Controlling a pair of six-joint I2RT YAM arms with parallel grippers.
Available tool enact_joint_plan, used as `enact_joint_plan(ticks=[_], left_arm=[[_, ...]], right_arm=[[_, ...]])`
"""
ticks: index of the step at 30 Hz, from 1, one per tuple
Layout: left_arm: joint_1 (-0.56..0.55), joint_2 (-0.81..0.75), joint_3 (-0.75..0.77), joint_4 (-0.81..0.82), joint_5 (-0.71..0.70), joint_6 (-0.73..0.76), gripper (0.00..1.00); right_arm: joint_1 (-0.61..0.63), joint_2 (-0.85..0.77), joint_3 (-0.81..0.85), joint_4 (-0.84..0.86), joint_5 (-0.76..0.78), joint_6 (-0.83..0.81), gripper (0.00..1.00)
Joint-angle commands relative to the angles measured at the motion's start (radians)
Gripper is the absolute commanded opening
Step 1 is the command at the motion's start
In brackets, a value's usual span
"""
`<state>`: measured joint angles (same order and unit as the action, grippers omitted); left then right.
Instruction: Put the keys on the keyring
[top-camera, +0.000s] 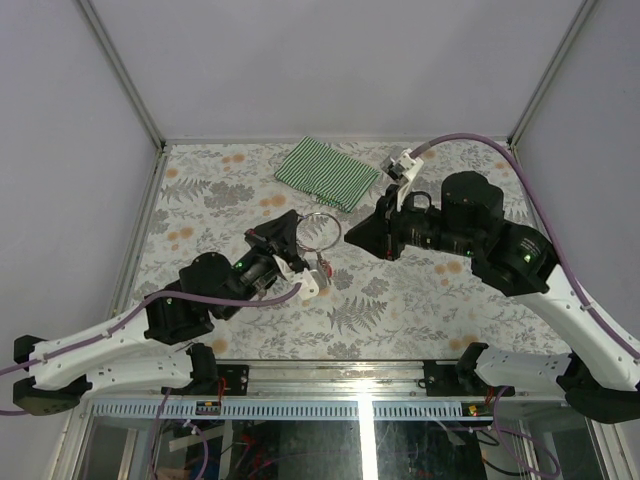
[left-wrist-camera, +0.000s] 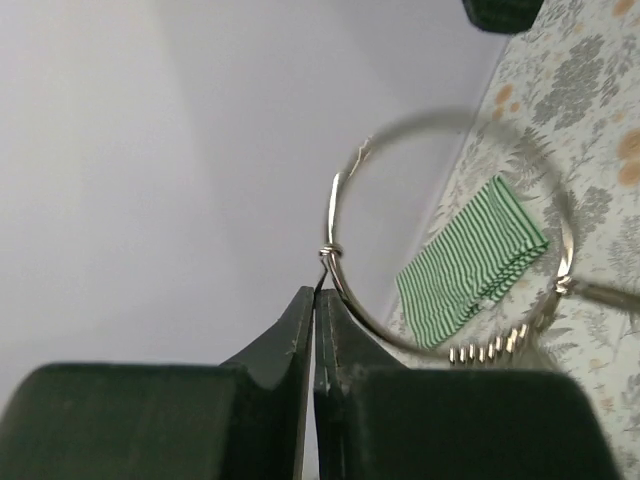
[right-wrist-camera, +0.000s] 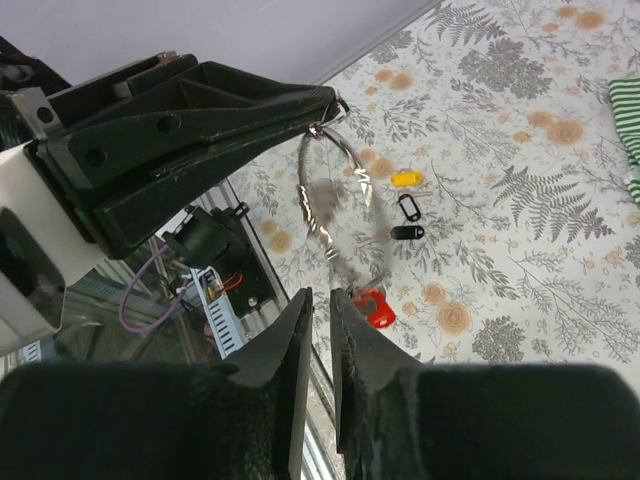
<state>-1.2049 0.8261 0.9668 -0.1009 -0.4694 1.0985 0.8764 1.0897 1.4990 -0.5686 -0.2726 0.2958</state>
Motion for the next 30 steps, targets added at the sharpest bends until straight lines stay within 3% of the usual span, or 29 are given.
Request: enact_joint_plan(ticks=[1,16,22,30], left_arm=[[0.002,-0.043,-0.012,0.113,-0.02,0.133,0.0],[0.001,-0.06,0.002,0.006,0.152,0.233,0.0],[0.001,-0.074,0.04,-0.065,0.3,0.174,0.0],[0.002,-0.071,0.06,-0.18,0.406,0.254,0.0]], right_arm=[[-0.002,-0.045,0.005,0.086,-0.078,0.015,0.2],[-0.002,-0.105,-0.056,0.094,0.051,0.0,0.32],[-0.002,-0.146,-0.139,0.194,0.006,-0.023,0.36],[-0.001,-0.129,-0.116,0.21,-0.084,-0.051,0.45]])
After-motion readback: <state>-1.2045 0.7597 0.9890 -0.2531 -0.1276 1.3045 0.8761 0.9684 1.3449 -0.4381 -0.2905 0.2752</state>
